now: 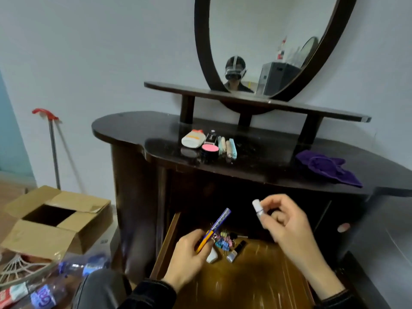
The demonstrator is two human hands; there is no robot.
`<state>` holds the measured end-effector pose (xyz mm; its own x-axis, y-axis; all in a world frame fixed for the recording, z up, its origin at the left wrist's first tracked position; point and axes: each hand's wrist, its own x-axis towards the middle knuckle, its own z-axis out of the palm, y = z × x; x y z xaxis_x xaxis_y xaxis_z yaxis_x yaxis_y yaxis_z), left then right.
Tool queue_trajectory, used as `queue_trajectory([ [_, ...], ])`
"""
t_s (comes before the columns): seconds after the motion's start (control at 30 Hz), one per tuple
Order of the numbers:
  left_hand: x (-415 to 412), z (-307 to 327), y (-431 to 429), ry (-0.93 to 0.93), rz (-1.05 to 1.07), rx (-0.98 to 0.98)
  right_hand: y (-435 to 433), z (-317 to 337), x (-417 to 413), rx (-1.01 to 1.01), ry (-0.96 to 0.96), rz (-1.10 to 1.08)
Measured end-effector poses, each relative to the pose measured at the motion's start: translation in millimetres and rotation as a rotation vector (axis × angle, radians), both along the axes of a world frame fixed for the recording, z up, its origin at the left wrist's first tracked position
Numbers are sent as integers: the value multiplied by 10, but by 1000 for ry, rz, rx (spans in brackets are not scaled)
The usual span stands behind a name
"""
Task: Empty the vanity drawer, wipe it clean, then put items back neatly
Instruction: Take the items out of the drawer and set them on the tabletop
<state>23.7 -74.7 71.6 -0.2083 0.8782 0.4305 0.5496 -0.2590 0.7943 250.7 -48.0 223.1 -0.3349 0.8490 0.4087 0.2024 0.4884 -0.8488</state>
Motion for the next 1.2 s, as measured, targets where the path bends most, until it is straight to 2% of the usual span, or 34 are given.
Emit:
queue_trajectory([
  [0.17,-36,653,-171,-242,-54,84,515,698,-296,257,-137,-137],
  [0.23,-47,967,-197,-317,-75,104,819,799,-486,237,-182,-177],
  [0.33,-96,1358,-165,-345,-130,69,1147,753,-700,85,-256,-170],
  [0.47,-118,1672,-20,-320,-139,49,1283,663,-713,99,-293,-174],
  [0.53,-90,1789,78,-311,-121,55,1261,681,-642,18,-190,-104],
  [0.67,37,2037,345,-316,-120,133,1225,721,-472,-255,201,17],
  [0.7,81,2102,442,-308,-108,173,1223,726,-457,-262,212,21],
  [0.8,236,2298,763,-245,-89,275,1214,697,-494,-185,85,47],
  [0.9,406,2412,1057,-221,-110,292,1217,710,-498,-140,38,74],
  [1.07,523,2278,1264,-104,-99,280,1178,726,-453,-131,114,57],
  [1.13,474,2247,1296,-66,-61,282,1185,744,-441,-175,185,5],
  [1.2,389,2237,1311,48,-33,260,1233,760,-427,-234,240,-79],
])
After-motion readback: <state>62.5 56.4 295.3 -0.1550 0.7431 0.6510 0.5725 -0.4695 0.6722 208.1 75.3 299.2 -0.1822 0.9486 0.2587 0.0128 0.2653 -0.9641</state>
